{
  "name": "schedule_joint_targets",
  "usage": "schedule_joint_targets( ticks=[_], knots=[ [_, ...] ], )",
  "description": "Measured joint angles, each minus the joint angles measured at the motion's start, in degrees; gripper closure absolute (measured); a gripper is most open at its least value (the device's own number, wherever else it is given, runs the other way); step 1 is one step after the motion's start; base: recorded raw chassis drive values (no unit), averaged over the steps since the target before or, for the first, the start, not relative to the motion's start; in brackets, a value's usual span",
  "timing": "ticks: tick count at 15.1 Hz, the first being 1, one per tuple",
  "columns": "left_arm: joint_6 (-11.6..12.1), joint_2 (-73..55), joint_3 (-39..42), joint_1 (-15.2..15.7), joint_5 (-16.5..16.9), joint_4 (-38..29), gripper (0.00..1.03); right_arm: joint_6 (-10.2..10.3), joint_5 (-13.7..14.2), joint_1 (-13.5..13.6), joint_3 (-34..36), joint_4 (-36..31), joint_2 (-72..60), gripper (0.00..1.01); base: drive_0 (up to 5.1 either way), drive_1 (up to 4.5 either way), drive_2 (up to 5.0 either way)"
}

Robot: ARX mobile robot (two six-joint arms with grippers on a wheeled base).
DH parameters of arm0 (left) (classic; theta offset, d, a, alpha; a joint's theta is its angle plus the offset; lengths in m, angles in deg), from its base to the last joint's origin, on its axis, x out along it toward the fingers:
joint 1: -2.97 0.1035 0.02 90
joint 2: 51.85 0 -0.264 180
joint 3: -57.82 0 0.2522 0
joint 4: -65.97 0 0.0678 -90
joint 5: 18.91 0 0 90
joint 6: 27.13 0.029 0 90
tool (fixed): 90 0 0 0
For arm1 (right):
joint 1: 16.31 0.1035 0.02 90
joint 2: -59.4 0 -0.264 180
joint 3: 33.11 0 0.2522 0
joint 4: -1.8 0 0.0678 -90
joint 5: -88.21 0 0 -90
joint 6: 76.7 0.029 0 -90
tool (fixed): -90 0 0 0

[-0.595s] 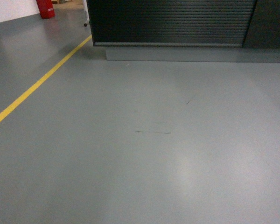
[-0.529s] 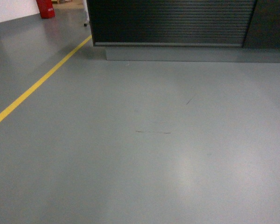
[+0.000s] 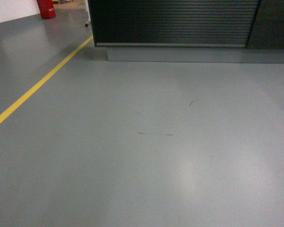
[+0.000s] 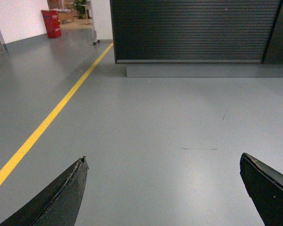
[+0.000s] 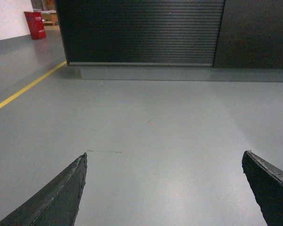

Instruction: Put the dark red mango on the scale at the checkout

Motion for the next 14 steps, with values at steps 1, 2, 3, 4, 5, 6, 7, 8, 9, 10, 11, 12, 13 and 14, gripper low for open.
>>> schedule_joint_targets(
  ticks=[1, 2, 3, 4, 5, 6, 7, 8, 9, 10, 11, 12, 13, 14],
  knots=[
    [0.0, 0.0, 0.0, 0.0, 0.0, 0.0, 0.05, 0.0, 0.0, 0.0, 0.0, 0.0, 0.02, 0.03, 0.0, 0.0, 0.0],
    [0.0, 0.0, 0.0, 0.0, 0.0, 0.0, 0.05, 0.0, 0.0, 0.0, 0.0, 0.0, 0.02, 0.03, 0.0, 0.0, 0.0],
    [0.0, 0.0, 0.0, 0.0, 0.0, 0.02, 0.05, 0.0, 0.0, 0.0, 0.0, 0.0, 0.02, 0.03, 0.0, 0.0, 0.0],
    [0.0, 0.0, 0.0, 0.0, 0.0, 0.0, 0.05, 0.0, 0.0, 0.0, 0.0, 0.0, 0.02, 0.03, 0.0, 0.0, 0.0],
    [0.0, 0.0, 0.0, 0.0, 0.0, 0.0, 0.05, 0.0, 0.0, 0.0, 0.0, 0.0, 0.02, 0.03, 0.0, 0.0, 0.0],
    [0.0, 0.0, 0.0, 0.0, 0.0, 0.0, 0.05, 0.0, 0.0, 0.0, 0.0, 0.0, 0.02, 0.03, 0.0, 0.0, 0.0],
    [0.0, 0.0, 0.0, 0.0, 0.0, 0.0, 0.05, 0.0, 0.0, 0.0, 0.0, 0.0, 0.02, 0.03, 0.0, 0.0, 0.0],
    [0.0, 0.0, 0.0, 0.0, 0.0, 0.0, 0.05, 0.0, 0.0, 0.0, 0.0, 0.0, 0.02, 0.03, 0.0, 0.0, 0.0],
    [0.0, 0.0, 0.0, 0.0, 0.0, 0.0, 0.05, 0.0, 0.0, 0.0, 0.0, 0.0, 0.0, 0.03, 0.0, 0.0, 0.0],
    [0.0, 0.0, 0.0, 0.0, 0.0, 0.0, 0.05, 0.0, 0.0, 0.0, 0.0, 0.0, 0.02, 0.03, 0.0, 0.0, 0.0],
    [0.0, 0.0, 0.0, 0.0, 0.0, 0.0, 0.05, 0.0, 0.0, 0.0, 0.0, 0.0, 0.02, 0.03, 0.0, 0.0, 0.0],
    [0.0, 0.0, 0.0, 0.0, 0.0, 0.0, 0.05, 0.0, 0.0, 0.0, 0.0, 0.0, 0.0, 0.03, 0.0, 0.0, 0.0],
    [0.0, 0.0, 0.0, 0.0, 0.0, 0.0, 0.05, 0.0, 0.0, 0.0, 0.0, 0.0, 0.02, 0.03, 0.0, 0.0, 0.0],
    [0.0, 0.0, 0.0, 0.0, 0.0, 0.0, 0.05, 0.0, 0.0, 0.0, 0.0, 0.0, 0.02, 0.03, 0.0, 0.0, 0.0]
  ],
)
